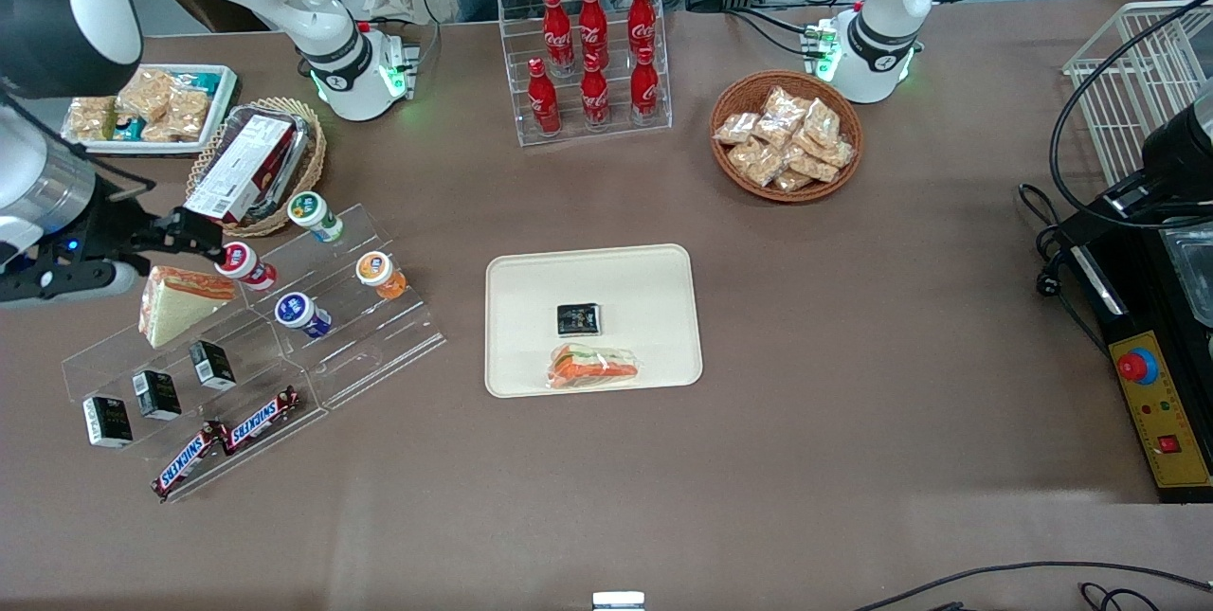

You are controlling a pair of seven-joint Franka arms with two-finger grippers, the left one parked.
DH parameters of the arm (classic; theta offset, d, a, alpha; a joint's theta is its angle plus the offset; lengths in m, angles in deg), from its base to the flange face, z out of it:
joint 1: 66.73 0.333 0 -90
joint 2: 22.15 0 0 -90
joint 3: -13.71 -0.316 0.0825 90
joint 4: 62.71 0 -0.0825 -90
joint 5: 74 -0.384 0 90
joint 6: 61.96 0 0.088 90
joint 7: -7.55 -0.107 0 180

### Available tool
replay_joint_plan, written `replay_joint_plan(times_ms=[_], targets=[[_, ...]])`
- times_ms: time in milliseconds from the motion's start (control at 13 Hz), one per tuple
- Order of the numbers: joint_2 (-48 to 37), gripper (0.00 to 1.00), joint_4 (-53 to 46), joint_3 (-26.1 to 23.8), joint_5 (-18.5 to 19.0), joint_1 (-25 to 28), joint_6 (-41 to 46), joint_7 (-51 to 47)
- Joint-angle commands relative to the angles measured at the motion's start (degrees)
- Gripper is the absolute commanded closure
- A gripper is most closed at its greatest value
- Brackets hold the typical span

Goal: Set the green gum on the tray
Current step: 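Move the right gripper over the acrylic rack toward the green gum bottle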

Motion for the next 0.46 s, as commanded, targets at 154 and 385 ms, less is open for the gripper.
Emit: replay_joint_plan(times_ms=[154, 385], targets=[[-9.4, 0.0, 14.4, 0.1, 0.8, 0.8, -3.5, 2.9], [-9.6, 0.0, 18.1, 0.1, 0.8, 0.8, -3.2, 5.5]])
